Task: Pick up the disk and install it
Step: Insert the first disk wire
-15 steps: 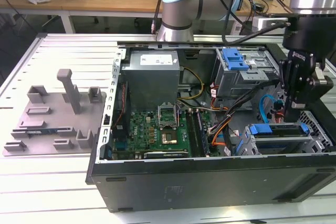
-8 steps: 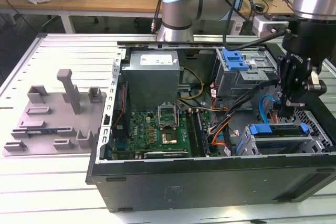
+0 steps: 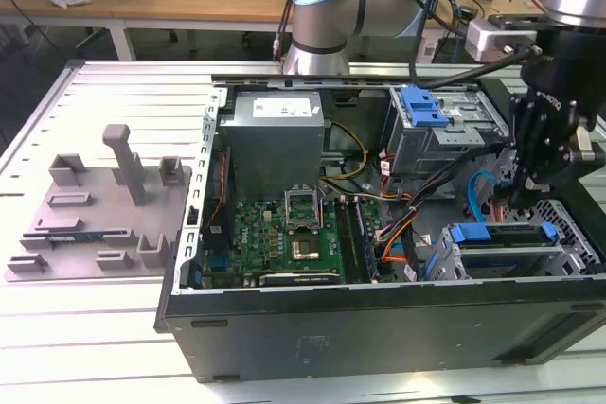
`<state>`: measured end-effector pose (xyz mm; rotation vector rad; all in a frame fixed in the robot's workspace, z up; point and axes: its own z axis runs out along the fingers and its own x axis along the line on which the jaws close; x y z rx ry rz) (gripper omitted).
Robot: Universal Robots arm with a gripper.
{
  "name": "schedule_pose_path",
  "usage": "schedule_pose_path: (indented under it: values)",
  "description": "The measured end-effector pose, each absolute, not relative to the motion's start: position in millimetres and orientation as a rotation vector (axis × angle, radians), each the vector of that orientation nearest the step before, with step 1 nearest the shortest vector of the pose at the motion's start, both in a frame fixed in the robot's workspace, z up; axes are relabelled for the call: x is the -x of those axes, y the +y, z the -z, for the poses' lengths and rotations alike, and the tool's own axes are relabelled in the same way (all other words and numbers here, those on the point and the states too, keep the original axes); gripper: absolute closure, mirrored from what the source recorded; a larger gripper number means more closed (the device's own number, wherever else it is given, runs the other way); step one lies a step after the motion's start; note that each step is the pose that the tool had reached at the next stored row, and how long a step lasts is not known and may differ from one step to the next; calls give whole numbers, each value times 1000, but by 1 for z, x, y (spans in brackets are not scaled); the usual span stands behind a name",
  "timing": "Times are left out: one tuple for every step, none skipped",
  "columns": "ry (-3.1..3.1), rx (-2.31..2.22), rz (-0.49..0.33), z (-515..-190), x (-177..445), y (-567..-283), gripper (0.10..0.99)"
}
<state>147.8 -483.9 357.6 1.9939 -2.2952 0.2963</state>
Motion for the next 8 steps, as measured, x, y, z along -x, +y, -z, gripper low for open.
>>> schedule_pose_path:
  values:
    - [-2293, -1997, -297, -359, -148, -485, 918]
    - [-2291, -1999, -297, -360, -148, -486, 918]
    - [-2288, -2007, -295, -361, -148, -487, 918]
    - [-2288, -2016, -286, -361, -147, -489, 918]
    - [-2291, -2022, -278, -361, -147, -489, 918]
    - [-2293, -2027, -271, -361, -147, -490, 918]
    - [-2297, -2034, -260, -361, -147, -492, 918]
    - [-2301, -2039, -252, -361, -147, -494, 918]
